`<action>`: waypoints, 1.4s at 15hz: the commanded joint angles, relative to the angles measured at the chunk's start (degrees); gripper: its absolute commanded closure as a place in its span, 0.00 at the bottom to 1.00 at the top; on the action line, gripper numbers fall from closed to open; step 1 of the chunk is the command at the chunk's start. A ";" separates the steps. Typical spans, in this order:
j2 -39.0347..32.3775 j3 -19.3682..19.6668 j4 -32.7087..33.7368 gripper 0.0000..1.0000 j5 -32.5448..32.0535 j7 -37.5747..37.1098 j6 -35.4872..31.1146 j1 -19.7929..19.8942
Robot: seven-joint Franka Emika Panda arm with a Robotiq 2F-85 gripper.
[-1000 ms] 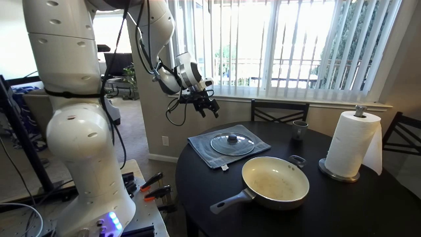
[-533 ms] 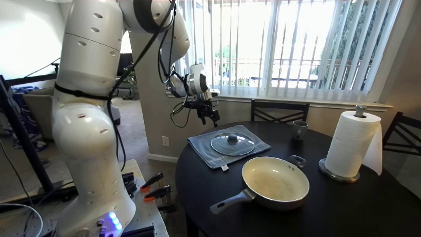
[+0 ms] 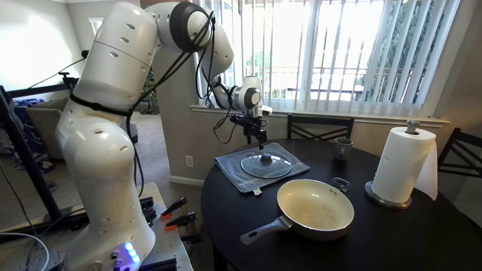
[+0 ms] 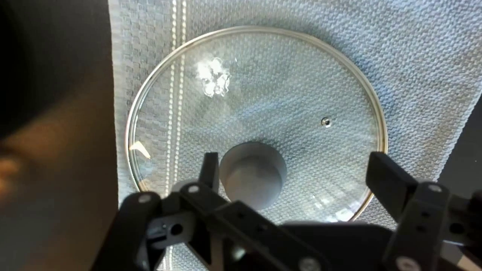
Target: Put the glass lid on the pan.
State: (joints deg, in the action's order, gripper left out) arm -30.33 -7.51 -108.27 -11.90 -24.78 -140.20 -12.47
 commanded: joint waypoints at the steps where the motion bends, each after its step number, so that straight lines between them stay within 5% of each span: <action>1: -0.15 2.09 0.65 0.00 2.26 1.64 0.48 -1.77; 5: -0.52 1.97 1.02 0.00 2.41 1.71 0.65 -1.80; 10: -6.22 6.34 3.99 0.00 0.56 -1.45 0.65 -5.13; 21: -13.30 5.59 12.77 0.00 7.67 0.64 1.97 -3.83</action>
State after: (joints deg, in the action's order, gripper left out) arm -41.35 -2.66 -99.31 -6.29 -24.86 -139.52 -16.37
